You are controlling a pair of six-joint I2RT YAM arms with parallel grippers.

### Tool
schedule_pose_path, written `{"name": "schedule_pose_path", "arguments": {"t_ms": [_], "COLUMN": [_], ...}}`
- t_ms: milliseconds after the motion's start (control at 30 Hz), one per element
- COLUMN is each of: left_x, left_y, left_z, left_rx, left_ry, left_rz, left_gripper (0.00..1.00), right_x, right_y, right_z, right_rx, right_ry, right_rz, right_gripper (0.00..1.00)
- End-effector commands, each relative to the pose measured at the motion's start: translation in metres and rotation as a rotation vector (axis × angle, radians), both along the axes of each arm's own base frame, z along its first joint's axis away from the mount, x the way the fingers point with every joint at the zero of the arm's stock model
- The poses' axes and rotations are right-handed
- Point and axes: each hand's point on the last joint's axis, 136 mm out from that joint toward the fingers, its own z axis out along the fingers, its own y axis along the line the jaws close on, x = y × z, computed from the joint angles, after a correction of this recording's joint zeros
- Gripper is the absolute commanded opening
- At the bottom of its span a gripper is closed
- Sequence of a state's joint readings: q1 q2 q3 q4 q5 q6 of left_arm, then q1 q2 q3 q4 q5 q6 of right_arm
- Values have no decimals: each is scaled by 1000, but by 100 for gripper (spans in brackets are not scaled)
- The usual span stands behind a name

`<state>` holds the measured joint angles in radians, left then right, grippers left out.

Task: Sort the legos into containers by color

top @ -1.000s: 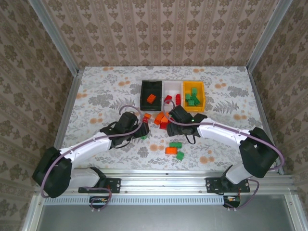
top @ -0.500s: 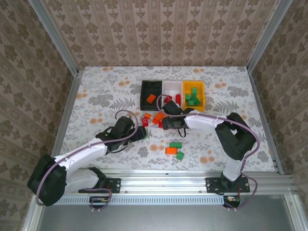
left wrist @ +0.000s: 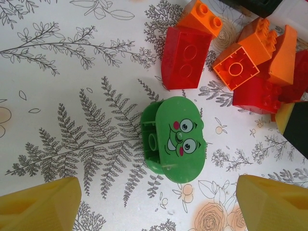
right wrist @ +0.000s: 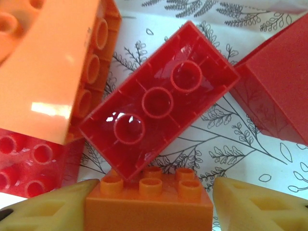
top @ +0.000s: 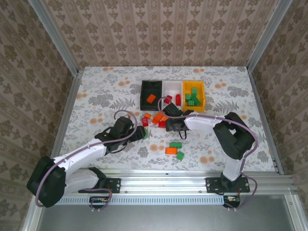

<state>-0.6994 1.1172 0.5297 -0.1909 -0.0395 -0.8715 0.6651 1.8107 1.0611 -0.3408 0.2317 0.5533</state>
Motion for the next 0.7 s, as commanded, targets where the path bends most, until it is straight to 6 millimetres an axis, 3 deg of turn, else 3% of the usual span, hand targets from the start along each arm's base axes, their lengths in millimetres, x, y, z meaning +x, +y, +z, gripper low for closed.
{"name": "schedule_pose_path", "arguments": {"t_ms": [0,233,400,533,667], "left_x": [-1,-2,-3,0,3], "left_y": [4,4,6,13,18], "left_z": [-4,-4,-1,3,7], "left_rx": [10,6,11,2,-27], "left_ry": [7,8,3,-13,-21], "left_rz": [9,11,10,31,55], "left_gripper": [86,86,86,87,88], "right_x": [-1,-5,-9,14,50], "right_y": [-4,-4,8,28,65], "right_z": [4,26,67,99,111], "right_rx": [-3,4,8,9,4], "right_ry": [-13,-66,-139,-198,-225], "right_rz": [-14,11,76,144,230], "right_gripper": [57,50,49,49,49]}}
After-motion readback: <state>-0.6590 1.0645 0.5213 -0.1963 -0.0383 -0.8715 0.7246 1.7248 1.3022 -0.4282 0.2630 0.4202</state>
